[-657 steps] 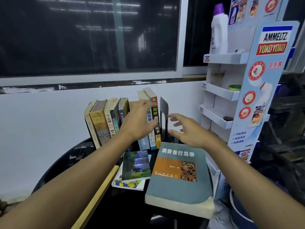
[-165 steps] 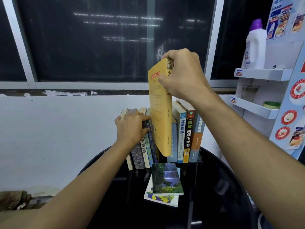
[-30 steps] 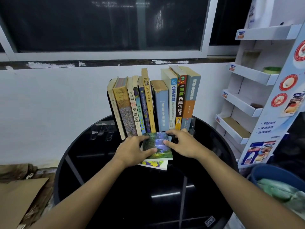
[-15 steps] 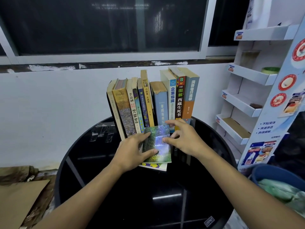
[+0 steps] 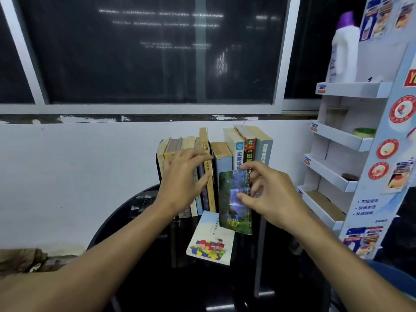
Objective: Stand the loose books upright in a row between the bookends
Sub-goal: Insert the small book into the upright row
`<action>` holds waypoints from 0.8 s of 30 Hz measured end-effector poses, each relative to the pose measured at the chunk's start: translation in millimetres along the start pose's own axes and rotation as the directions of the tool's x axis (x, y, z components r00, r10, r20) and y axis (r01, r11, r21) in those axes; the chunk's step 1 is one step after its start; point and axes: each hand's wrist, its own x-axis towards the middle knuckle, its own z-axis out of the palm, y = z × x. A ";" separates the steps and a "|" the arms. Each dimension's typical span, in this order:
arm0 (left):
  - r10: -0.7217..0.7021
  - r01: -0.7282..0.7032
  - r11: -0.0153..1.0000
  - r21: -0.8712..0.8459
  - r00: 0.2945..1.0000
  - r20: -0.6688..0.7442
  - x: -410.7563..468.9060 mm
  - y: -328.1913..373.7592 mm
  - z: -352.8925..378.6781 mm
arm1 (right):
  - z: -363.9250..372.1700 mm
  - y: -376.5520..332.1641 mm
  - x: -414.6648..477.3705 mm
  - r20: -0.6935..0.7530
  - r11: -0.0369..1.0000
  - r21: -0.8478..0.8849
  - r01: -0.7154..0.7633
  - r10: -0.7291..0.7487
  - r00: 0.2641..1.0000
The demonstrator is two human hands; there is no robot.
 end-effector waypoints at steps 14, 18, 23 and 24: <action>-0.038 0.010 0.953 0.302 0.995 0.090 52.0 -13.4 -2.9 | -20.3 -49.2 48.6 -0.268 0.977 -0.095 0.189 -0.208 0.941; -0.034 0.016 0.952 0.305 0.998 0.055 46.1 -21.5 -4.6 | -12.3 -55.9 65.7 -0.309 0.967 -0.067 0.245 -0.254 0.917; -0.050 0.042 0.958 0.282 0.999 0.021 43.0 -30.7 -5.8 | 5.4 -56.5 86.0 -0.345 0.961 -0.073 0.266 -0.274 0.898; -0.056 0.048 0.963 0.267 0.998 0.020 42.6 -32.8 -5.4 | 9.4 -56.4 88.8 -0.353 0.959 -0.067 0.274 -0.279 0.893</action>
